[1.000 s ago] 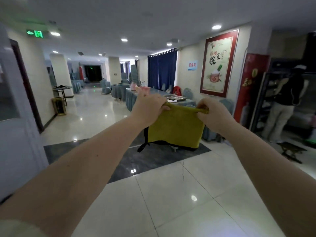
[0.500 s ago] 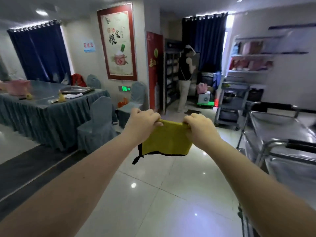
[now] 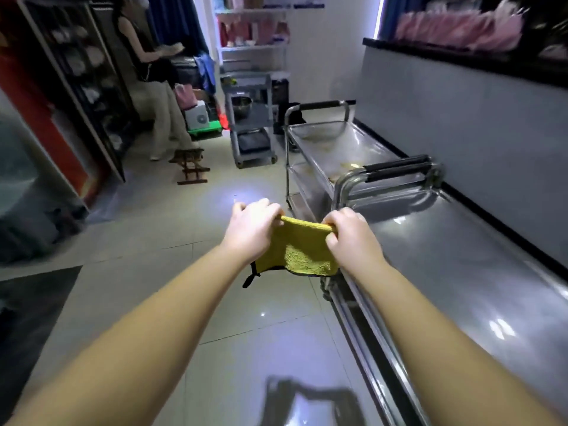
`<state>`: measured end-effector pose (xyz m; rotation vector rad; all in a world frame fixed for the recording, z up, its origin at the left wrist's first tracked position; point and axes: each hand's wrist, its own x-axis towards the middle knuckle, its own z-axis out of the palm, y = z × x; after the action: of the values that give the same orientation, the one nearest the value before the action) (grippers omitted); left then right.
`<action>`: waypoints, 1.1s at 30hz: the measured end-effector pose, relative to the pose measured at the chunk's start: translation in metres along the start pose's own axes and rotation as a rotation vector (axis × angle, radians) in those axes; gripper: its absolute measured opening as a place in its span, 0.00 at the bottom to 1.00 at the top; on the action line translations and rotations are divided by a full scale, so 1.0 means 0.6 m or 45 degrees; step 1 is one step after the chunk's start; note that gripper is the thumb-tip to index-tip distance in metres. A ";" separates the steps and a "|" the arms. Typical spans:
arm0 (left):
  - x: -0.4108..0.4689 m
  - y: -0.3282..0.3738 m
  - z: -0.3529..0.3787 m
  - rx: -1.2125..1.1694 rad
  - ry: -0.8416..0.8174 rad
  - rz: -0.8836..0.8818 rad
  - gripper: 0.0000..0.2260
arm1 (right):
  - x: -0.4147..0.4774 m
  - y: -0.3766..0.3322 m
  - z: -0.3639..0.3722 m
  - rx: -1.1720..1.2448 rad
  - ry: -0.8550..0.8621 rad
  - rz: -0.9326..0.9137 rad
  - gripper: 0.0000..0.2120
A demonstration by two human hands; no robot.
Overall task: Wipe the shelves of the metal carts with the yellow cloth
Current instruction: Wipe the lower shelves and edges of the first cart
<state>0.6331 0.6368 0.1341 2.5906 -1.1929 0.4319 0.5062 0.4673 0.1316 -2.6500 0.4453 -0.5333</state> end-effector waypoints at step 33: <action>0.135 0.038 0.687 -0.282 -1.125 1.002 0.09 | -0.102 0.242 0.485 0.307 0.514 1.815 0.16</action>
<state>0.7316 0.4219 -0.2138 2.0160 -2.3542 -0.7773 0.5434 0.4566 -0.1971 -1.3848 1.9383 -0.5232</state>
